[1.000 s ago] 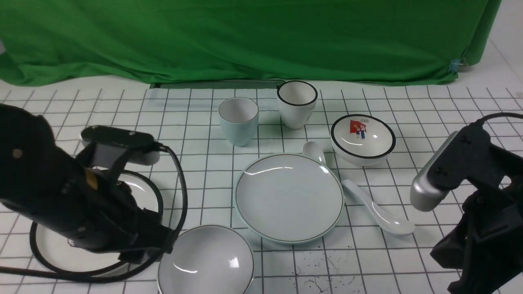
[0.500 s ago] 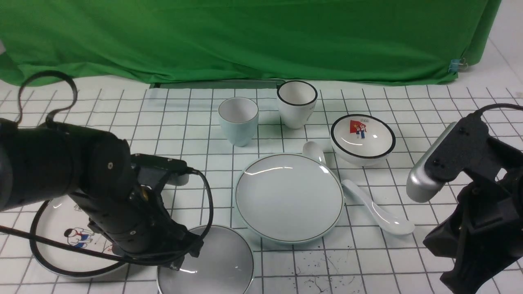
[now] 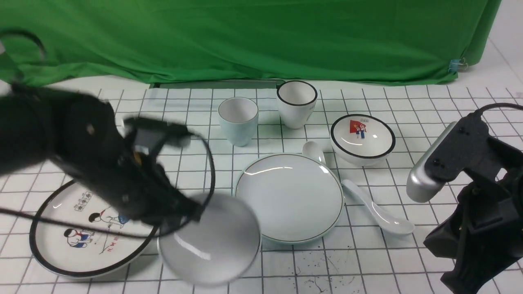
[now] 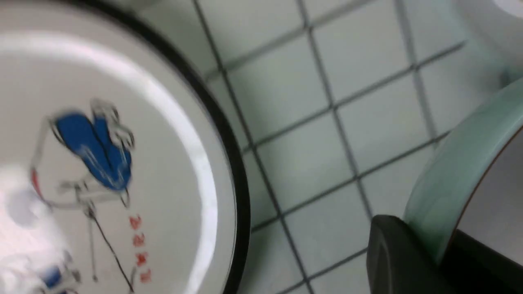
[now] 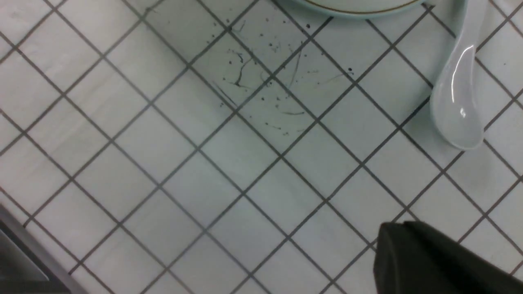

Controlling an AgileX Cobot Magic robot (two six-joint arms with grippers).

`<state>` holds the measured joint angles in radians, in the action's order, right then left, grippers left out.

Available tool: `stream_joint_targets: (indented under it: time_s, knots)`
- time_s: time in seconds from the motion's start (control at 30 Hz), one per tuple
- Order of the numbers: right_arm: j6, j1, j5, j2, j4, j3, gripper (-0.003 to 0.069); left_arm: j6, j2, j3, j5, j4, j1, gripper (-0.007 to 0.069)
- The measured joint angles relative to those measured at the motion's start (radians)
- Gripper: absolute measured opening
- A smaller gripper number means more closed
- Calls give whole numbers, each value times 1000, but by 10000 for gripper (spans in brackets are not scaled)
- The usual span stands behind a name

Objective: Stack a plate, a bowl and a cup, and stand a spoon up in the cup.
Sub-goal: Use the left arm to grab a blue rice bowl, then use the left arm to put the blue rice bowl into the blue large plate in the middle

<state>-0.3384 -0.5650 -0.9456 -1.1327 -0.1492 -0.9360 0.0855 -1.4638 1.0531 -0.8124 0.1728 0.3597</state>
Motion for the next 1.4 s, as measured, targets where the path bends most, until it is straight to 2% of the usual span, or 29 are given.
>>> stream_joint_targets:
  time_s: [0.2,0.33,0.5,0.7,1.03,1.2,1.33,1.37,1.4]
  knots:
    - [0,0,-105,0,24,-70,29,66,-52,226,-66,43,0,-12]
    - [0,0,-165,1,48,-146,34,159,-219,360,-96,153,0,-12]
    - [4,0,-191,40,93,-182,39,189,-421,486,-98,198,0,-12]
    - [26,0,-191,66,137,-183,42,194,-555,582,-95,210,0,-12]
    - [34,0,-122,66,200,-183,42,200,-633,596,-88,226,0,18]
    - [34,0,-112,66,215,-183,42,201,-641,599,-78,232,0,98]
    - [35,0,-112,66,218,-183,42,201,-633,648,-130,183,0,255]
    - [36,0,-112,66,218,-183,42,201,-632,653,-134,179,0,255]
    - [39,0,-112,66,218,-183,42,201,-616,704,-169,132,0,322]
